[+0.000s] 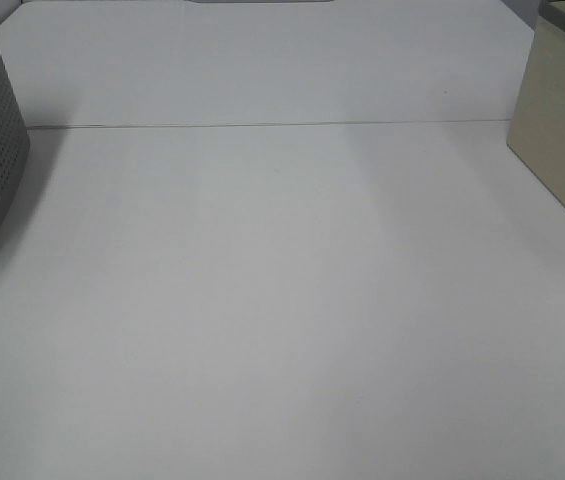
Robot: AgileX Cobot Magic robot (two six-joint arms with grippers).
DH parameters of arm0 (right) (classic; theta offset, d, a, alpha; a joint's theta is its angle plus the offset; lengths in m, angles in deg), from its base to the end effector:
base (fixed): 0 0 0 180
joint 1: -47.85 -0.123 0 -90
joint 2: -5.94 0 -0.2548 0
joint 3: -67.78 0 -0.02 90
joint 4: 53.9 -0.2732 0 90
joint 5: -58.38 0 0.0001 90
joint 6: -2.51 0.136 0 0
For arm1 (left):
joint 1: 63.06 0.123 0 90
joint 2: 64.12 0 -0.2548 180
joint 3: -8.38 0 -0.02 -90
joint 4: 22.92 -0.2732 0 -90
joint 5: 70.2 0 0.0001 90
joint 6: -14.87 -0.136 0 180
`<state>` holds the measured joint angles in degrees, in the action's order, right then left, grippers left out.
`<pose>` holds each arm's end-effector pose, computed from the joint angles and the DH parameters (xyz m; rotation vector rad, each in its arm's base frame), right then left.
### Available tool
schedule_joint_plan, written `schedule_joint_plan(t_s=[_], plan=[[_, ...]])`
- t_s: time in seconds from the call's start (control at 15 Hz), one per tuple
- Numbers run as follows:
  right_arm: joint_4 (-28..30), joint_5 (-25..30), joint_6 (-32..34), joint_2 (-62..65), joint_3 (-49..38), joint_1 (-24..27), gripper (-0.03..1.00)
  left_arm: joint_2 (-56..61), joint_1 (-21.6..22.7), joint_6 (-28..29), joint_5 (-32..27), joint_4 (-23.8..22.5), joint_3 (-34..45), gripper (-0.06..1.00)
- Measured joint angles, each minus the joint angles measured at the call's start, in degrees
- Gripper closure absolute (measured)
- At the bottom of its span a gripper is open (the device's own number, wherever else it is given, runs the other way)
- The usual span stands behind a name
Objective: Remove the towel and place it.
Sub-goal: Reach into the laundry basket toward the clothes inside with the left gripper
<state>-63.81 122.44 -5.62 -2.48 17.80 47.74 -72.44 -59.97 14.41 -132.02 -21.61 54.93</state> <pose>0.0839 0.0212 0.2490 -0.1631 2.1202 0.1279 0.0813 0.0016 0.2723 -0.0451 2.0359 0.0116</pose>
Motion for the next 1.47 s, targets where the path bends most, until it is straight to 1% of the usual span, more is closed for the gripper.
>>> schedule_joint_plan(t_s=[0.8,1.07,1.47], plan=[[0.0,0.0,0.0,0.0,0.0,0.0,0.2,0.0,0.0,-0.63,0.0,-0.46,0.0,-0.05],[2.52,0.0,0.0,0.0,0.0,0.0,0.2,0.0,0.0,-0.63,0.0,-0.46,0.0,-0.05],[2.81,0.0,0.0,0.0,0.0,0.0,0.2,0.0,0.0,-0.63,0.0,-0.46,0.0,-0.05]])
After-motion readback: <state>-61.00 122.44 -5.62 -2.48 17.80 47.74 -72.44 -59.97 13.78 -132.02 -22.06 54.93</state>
